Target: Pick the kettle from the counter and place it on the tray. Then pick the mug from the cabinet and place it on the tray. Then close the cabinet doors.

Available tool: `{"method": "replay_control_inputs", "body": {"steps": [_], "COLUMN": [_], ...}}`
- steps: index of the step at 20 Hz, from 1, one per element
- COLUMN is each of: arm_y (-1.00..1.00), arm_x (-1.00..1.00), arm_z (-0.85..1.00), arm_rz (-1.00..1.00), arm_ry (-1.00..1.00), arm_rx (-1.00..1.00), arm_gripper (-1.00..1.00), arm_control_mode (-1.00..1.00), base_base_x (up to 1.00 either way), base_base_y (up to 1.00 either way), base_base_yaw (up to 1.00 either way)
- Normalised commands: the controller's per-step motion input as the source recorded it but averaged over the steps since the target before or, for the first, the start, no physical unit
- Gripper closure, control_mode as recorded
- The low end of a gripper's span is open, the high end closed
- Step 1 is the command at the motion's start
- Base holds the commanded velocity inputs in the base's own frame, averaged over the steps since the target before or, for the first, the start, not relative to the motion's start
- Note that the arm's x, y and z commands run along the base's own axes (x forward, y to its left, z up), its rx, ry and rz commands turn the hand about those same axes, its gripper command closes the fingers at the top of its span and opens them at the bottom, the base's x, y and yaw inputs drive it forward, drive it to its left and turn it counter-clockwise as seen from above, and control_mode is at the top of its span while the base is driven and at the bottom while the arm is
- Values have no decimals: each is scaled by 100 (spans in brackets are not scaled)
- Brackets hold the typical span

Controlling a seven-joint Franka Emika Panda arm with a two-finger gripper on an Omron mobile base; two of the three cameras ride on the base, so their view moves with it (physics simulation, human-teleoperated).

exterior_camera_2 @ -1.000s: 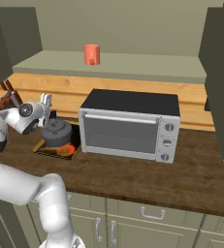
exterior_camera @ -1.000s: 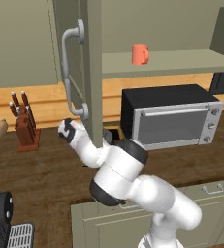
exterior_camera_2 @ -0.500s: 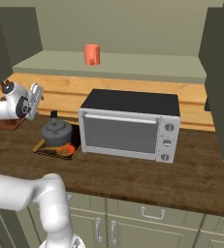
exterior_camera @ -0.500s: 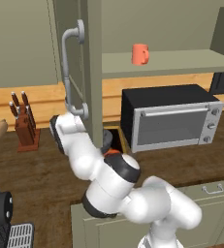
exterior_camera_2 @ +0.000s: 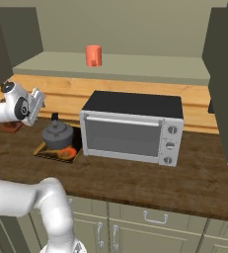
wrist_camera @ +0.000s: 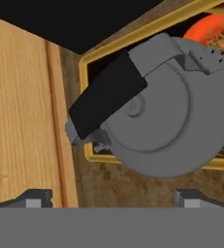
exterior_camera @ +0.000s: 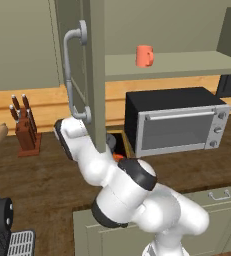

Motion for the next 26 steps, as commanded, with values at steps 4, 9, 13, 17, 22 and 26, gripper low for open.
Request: {"method": "replay_control_inputs", "body": {"steps": [4, 9, 13, 17, 22, 26], "arm_y": [-39, -36, -18, -15, -23, -35], "arm_x": [-41, -44, -59, -59, -40, -60], "arm_z": [-22, 1, 24, 34, 46, 33], "arm_rz": [6, 6, 9, 15, 16, 32], "arm_ry": [0, 0, 0, -2, 0, -2], "arm_rx": [0, 6, 2, 0, 0, -2], "arm_gripper": [-100, -100, -100, -100, -100, -100], "arm_control_mode": [-100, -100, -100, -100, -100, -100], "base_base_x": [0, 0, 0, 0, 0, 0], "base_base_y": [0, 0, 0, 0, 0, 0], "base_base_yaw": [0, 0, 0, 0, 0, 0]}}
